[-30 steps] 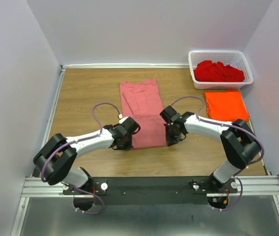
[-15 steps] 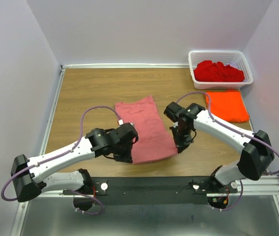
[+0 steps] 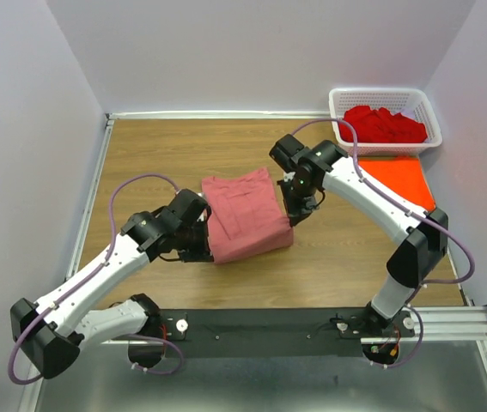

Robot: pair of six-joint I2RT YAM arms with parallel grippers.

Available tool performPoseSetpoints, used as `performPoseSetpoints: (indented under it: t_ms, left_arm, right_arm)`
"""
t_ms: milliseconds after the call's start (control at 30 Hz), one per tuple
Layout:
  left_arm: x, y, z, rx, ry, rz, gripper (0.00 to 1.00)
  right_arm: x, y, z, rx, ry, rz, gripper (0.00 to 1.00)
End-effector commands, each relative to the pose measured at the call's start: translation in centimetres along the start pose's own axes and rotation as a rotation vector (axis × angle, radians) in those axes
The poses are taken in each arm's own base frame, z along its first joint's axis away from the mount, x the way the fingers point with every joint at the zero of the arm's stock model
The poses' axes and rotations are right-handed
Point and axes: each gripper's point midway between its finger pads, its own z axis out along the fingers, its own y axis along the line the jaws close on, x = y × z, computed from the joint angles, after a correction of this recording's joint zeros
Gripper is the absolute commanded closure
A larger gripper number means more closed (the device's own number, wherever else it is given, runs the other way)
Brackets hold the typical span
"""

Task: Fold and stack the t-shirts
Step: Fold the tshirt

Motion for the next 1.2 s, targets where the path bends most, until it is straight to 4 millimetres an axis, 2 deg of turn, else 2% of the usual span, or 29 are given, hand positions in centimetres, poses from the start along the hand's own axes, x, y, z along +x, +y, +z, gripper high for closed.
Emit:
performPoseSetpoints:
  t_ms: [0, 167, 333, 533, 700, 867, 1000, 1167]
  left_arm:
    - [-1.2, 0.2, -0.3, 0.018, -0.012, 0.076, 1.00]
    - [-3.6, 0.3, 0.6, 0.042, -0.053, 0.084, 1.00]
    - [-5.9, 1.1, 1.2, 0.008, -0.096, 0.095, 1.00]
    - [-8.4, 2.0, 1.9, -0.010, -0.132, 0.113, 1.00]
    - [-10.6, 2.7, 2.6, -0.024, -0.166, 0.131, 1.00]
    - [-14.0, 3.8, 3.3, -0.040, -0.230, 0.122, 1.00]
    - [-17.1, 3.9, 3.7, -0.037, -0.297, 0.132, 1.00]
    - [-20.6, 4.2, 5.6, -0.019, -0.392, 0.167, 1.00]
  right_arm:
    - [-1.6, -1.8, -0.3, 0.109, -0.015, -0.003, 0.99]
    - [-4.3, -0.9, -0.2, 0.103, -0.062, -0.015, 0.99]
    - [-6.6, 0.0, 0.7, 0.097, -0.082, -0.030, 0.99]
    - [-9.1, 0.2, 1.1, 0.092, -0.118, -0.042, 0.99]
    - [-11.2, 0.0, 2.3, 0.085, -0.138, -0.054, 0.99]
    - [-13.8, 0.1, 3.0, 0.065, -0.187, -0.048, 0.99]
    - [-15.6, 0.0, 3.6, 0.040, -0.219, -0.047, 0.99]
    - [-17.5, -1.2, 6.2, 0.026, -0.242, -0.013, 0.99]
